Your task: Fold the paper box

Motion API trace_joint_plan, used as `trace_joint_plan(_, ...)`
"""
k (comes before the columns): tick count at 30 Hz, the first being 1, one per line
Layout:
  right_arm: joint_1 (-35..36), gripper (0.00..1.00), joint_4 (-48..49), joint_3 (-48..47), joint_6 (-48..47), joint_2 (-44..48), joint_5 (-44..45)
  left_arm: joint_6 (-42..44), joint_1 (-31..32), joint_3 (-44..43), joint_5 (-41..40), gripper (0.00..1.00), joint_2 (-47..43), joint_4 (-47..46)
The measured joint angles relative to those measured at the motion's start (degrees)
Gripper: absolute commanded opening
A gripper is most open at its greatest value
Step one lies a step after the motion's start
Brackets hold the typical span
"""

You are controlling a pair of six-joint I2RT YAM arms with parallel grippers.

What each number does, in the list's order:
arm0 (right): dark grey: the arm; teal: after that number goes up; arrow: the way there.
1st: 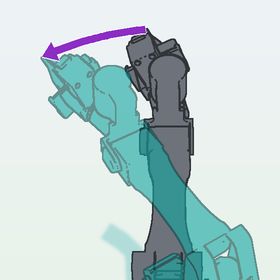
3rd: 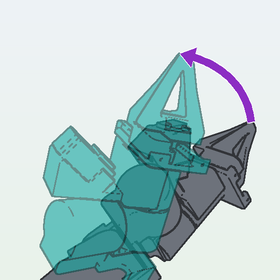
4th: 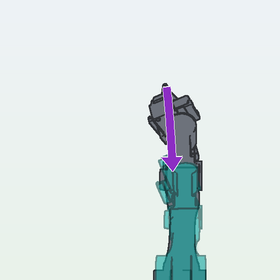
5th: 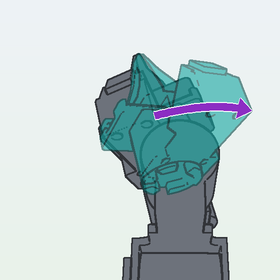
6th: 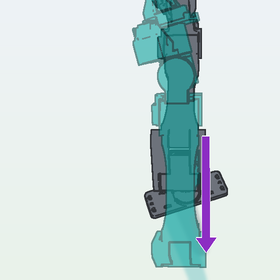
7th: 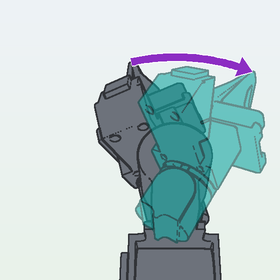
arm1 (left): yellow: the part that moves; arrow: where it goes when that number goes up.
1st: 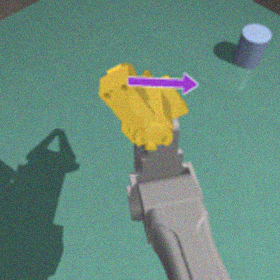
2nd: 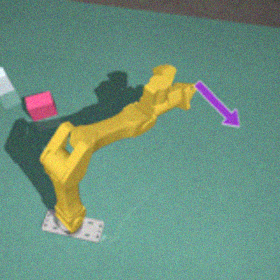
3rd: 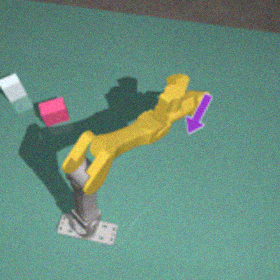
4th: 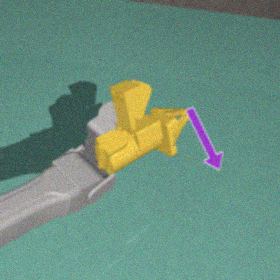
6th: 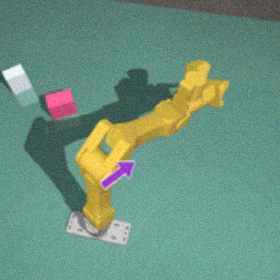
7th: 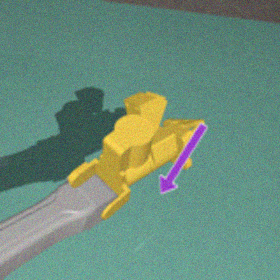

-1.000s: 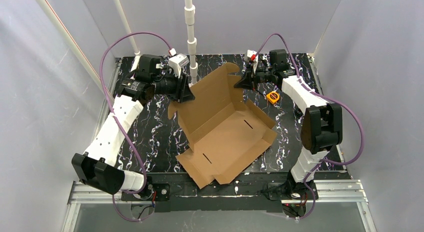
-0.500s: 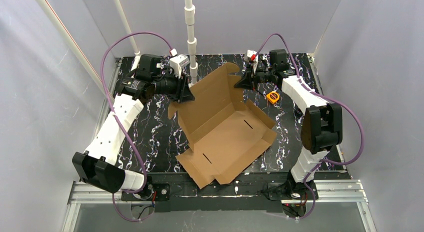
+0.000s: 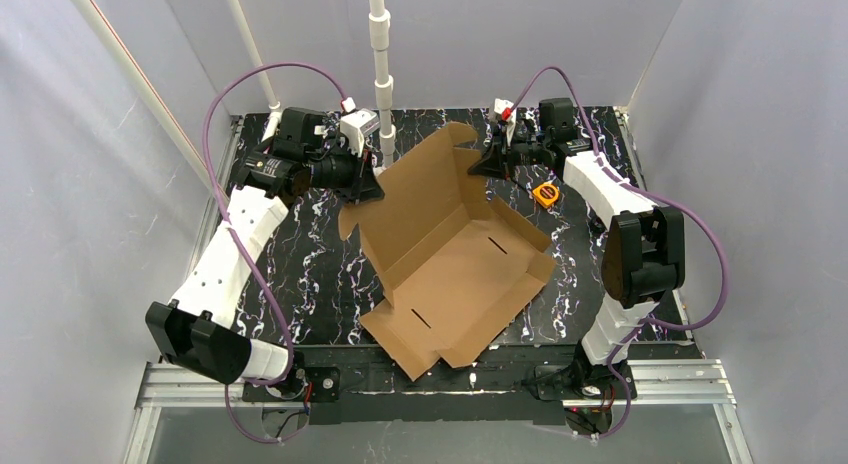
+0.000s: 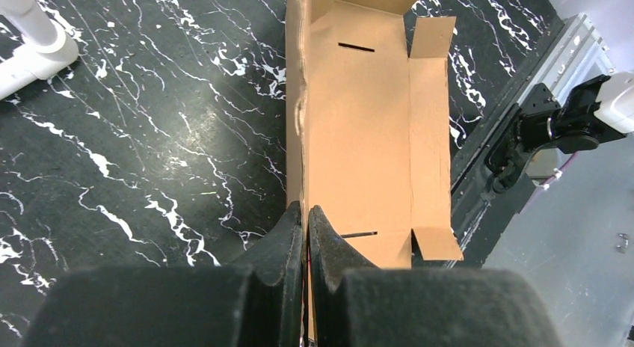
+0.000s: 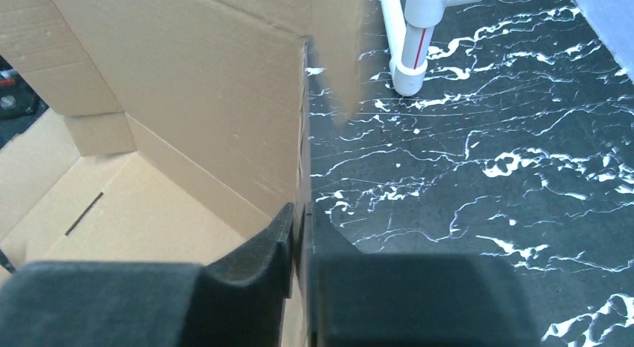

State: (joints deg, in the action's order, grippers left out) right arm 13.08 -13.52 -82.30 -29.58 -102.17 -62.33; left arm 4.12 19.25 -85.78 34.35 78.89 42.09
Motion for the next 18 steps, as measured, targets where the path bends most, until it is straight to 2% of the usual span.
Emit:
trace_joint_plan(2,0.02,0.59,0.22,0.0,1.01,0.0,0.02,0.37,0.02,-0.46,-0.9,0.0,0.04,0.09)
trace_joint_plan(4,-0.02,0.75,0.44,0.04,1.14,0.0,0.24,1.05,0.02,-0.85,-2.23,0.0,0.04,0.15)
trace_joint_plan(8,-1.11,0.93,-0.66,0.04,0.7,0.13,0.44,2.99,0.02,-1.16,-4.66,0.0,0.0,-0.15)
trace_joint_plan(10,-3.32,0.98,-0.42,0.92,1.46,0.81,0.17,4.17,0.02,-1.16,-5.44,0.0,-0.11,-0.87)
trace_joint_plan(14,-11.63,0.98,2.62,6.75,4.35,4.28,0.52,6.03,0.02,-0.33,-5.77,0.0,-1.27,-3.43)
trace_joint_plan(18,-17.16,0.98,-1.64,7.91,0.76,3.93,3.37,7.02,0.02,0.87,-5.64,0.0,-2.89,-5.57)
